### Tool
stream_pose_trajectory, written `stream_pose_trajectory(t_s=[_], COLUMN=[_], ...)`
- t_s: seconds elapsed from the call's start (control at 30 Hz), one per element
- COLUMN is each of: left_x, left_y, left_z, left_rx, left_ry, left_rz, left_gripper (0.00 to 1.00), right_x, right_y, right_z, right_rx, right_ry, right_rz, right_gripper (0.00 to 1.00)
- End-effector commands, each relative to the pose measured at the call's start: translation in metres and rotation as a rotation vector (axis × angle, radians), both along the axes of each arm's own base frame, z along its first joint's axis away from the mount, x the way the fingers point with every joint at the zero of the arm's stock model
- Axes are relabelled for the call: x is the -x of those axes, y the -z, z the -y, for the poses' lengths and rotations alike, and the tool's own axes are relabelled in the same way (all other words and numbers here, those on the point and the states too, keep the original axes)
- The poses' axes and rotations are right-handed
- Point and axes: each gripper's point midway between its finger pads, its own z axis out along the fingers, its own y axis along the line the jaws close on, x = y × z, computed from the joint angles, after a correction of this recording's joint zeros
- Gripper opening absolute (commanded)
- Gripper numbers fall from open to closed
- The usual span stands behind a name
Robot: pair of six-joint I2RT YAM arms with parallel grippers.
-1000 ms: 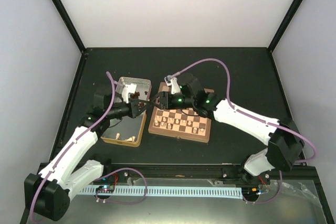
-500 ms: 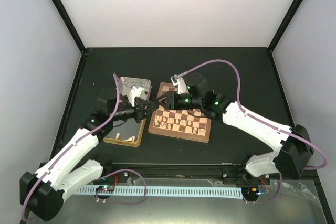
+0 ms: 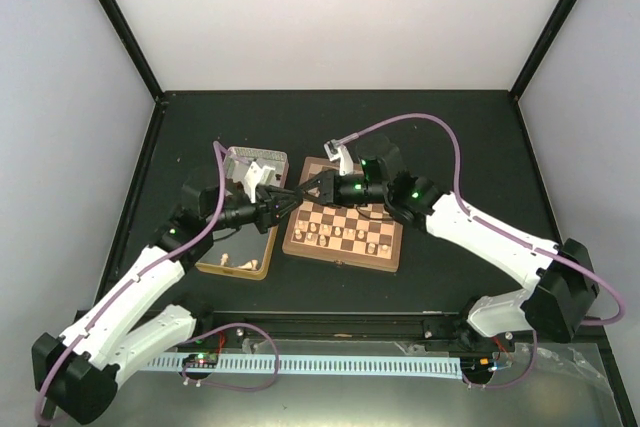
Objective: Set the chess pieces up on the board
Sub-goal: Place the chess piece on the chessboard.
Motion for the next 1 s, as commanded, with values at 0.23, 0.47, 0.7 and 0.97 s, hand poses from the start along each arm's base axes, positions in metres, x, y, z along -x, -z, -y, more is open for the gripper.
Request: stream_pose_trajectory(t_s=[0.23,0.47,0.7,0.97], left_x=[-0.02,-0.008,-0.01,-0.014], left_y=[-0.063,-0.082,-0.086,-0.071], left_z=[-0.017,-0.008,-0.005,-0.001], left_rx=[0.222,0.323,0.348,0.318], left_ry=[-0.196,-0.099,-0.083,-0.079], left_rz=[0.161,0.218,0.232,0.207], left_gripper=[0.5,0.6,0.45,0.41], right_x=[-0.02,-0.023,-0.023,-0.024], right_y=[-0.071,-0.069,-0.068,-0.069], right_z=[0.011,0.006,0.001,0.002], right_rx=[-0.354,-0.46,-0.492,-0.521], right_ry=[0.177,0.185,0.173,0.185], right_rz=[-0.149,-0.305,-0.374,-0.396], right_gripper=[0.08,0.07,0.07,0.07])
